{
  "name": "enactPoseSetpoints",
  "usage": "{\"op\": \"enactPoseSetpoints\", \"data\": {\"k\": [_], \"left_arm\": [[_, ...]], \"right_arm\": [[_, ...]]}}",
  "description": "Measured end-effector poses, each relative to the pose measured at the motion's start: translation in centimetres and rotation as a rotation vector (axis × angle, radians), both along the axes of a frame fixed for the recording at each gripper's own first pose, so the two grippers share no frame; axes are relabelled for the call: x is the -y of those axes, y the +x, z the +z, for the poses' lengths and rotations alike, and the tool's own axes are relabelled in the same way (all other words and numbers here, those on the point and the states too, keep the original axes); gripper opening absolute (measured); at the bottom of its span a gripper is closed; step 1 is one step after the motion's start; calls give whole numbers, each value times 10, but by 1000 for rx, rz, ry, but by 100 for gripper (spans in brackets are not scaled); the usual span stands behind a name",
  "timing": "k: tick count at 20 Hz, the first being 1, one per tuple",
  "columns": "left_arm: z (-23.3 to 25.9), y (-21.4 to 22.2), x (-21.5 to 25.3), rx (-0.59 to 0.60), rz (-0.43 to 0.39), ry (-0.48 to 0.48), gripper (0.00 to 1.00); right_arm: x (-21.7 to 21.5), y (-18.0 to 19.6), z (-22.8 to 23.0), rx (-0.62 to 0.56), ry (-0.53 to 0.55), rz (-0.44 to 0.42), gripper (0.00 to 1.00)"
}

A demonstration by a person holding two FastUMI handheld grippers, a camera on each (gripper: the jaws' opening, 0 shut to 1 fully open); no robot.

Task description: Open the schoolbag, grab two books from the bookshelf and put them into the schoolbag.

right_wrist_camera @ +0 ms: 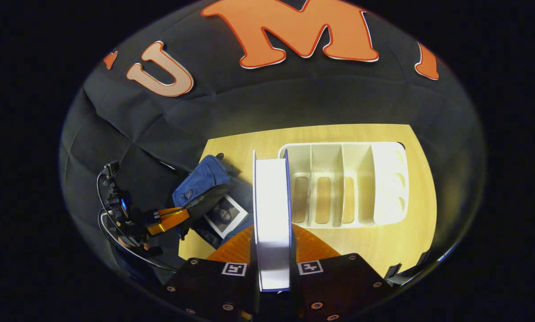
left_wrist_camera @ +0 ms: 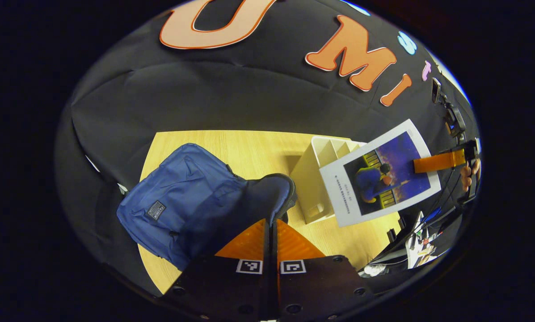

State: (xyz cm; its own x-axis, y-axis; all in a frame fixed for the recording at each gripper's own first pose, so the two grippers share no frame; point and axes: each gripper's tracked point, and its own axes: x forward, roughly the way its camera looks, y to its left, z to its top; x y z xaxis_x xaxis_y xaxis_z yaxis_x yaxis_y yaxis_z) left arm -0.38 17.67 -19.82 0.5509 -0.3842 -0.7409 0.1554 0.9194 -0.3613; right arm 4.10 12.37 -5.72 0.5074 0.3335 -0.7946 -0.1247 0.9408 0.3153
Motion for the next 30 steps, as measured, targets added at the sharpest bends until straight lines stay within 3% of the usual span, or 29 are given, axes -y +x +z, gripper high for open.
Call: {"op": "enactPoseSetpoints", "data": {"k": [6, 14, 18, 23, 27, 30], "left_arm": [[4, 3, -3, -3, 24, 17, 1], [7, 4, -7, -3, 46, 19, 1], [7, 3, -6, -5, 56, 7, 1], [10, 4, -7, 4, 61, -5, 0], [11, 4, -5, 11, 49, -12, 0], [14, 1, -3, 17, 35, -33, 0]], "right_arm": [[-45, -10, -21, -45, 185, -6, 26], [-93, -19, -76, -147, 308, -106, 25], [-123, -14, -89, -162, 398, -190, 25], [-158, -15, -116, -157, 415, -234, 25], [-194, -21, -143, -208, 518, -260, 25], [-204, -19, -147, -174, 577, -320, 25]]}}
